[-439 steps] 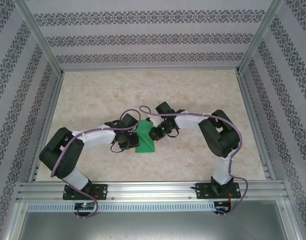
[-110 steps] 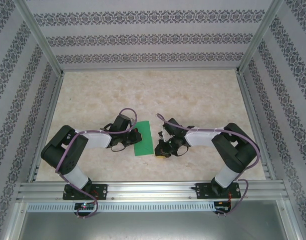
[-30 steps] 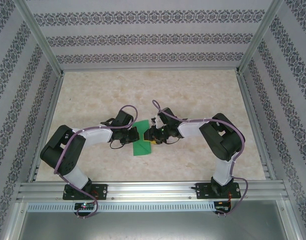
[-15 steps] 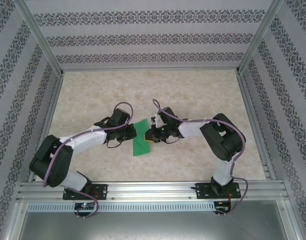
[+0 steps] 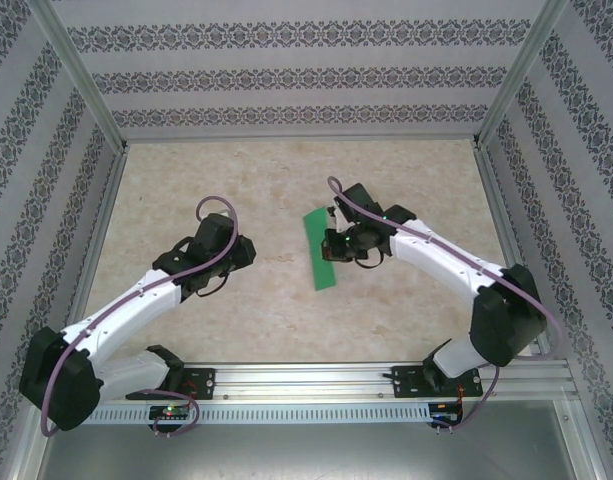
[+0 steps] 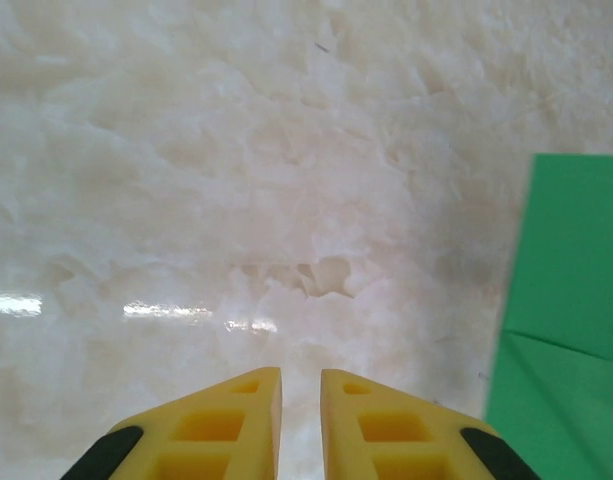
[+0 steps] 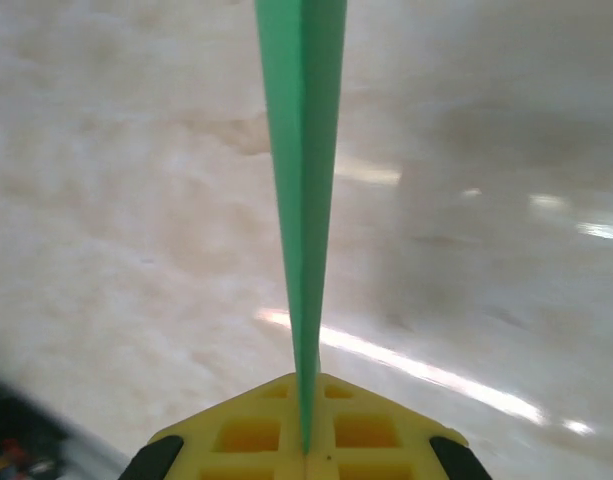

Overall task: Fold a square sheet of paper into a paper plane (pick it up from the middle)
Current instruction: Turn over the paper at the center of the table.

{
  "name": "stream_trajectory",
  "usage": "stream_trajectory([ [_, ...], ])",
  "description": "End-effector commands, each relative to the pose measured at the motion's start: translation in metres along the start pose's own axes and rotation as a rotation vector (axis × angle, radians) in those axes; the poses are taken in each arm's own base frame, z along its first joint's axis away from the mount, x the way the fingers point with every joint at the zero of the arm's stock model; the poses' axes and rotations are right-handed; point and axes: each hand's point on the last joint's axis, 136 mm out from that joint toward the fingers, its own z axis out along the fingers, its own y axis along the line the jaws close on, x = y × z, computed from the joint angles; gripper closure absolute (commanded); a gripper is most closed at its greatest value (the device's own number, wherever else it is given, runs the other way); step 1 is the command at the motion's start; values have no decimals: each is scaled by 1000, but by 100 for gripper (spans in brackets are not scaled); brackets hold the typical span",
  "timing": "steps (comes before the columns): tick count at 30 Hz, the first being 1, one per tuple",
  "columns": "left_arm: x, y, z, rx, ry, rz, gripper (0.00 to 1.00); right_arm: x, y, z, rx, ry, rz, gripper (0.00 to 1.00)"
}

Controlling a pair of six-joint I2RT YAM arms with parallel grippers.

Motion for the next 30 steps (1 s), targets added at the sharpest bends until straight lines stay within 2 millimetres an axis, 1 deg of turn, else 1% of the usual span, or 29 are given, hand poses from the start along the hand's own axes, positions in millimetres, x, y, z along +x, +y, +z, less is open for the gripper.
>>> stream_trajectory([
  [1, -8, 15, -10, -47, -59, -18, 81, 27, -82, -56, 527, 86, -98, 98],
  [2, -9, 16, -11, -49, -67, -19, 80, 25, -92, -73, 636, 83, -119, 98],
  [3, -10, 18, -12, -51, -75, -17, 80, 24, -98, -86, 720, 89, -140, 98],
  [4, -11, 20, -12, -55, -78, -18, 80, 23, -101, -93, 773, 96, -157, 98],
  [6, -12, 24, -12, -70, -82, -18, 80, 20, -100, -100, 855, 98, -184, 98],
  [7, -13, 25, -13, -73, -87, -17, 80, 19, -97, -98, 871, 97, -194, 98],
  [8, -13, 27, -13, -77, -92, -14, 80, 19, -93, -92, 881, 101, -206, 98],
  [10, -14, 30, -15, -86, -100, -12, 80, 20, -84, -74, 892, 129, -220, 96],
  [13, -16, 37, -20, -112, -114, -5, 80, 28, -70, -35, 905, 218, -247, 96],
  [16, -18, 45, -26, -130, -132, -8, 80, 36, -55, 3, 907, 297, -276, 92],
  [19, -19, 51, -29, -129, -142, -25, 79, 43, -26, 46, 816, 349, -284, 90],
  [22, -21, 55, -34, -137, -144, -24, 79, 46, 5, 78, 698, 370, -267, 85],
  [23, -21, 56, -35, -141, -143, -22, 79, 48, 14, 85, 654, 374, -259, 84],
  [24, -23, 56, -37, -145, -145, -17, 79, 48, 24, 93, 597, 373, -247, 79],
  [26, -24, 56, -39, -146, -145, -12, 78, 46, 48, 100, 469, 352, -225, 68],
  [27, -25, 56, -40, -143, -145, -13, 78, 46, 63, 101, 380, 338, -213, 65],
  [28, -25, 54, -41, -135, -142, -14, 77, 42, 76, 99, 301, 309, -201, 62],
  [29, -25, 52, -41, -127, -137, -14, 76, 39, 84, 96, 244, 286, -188, 56],
  [30, -25, 49, -40, -113, -130, -14, 75, 33, 94, 90, 170, 245, -174, 52],
])
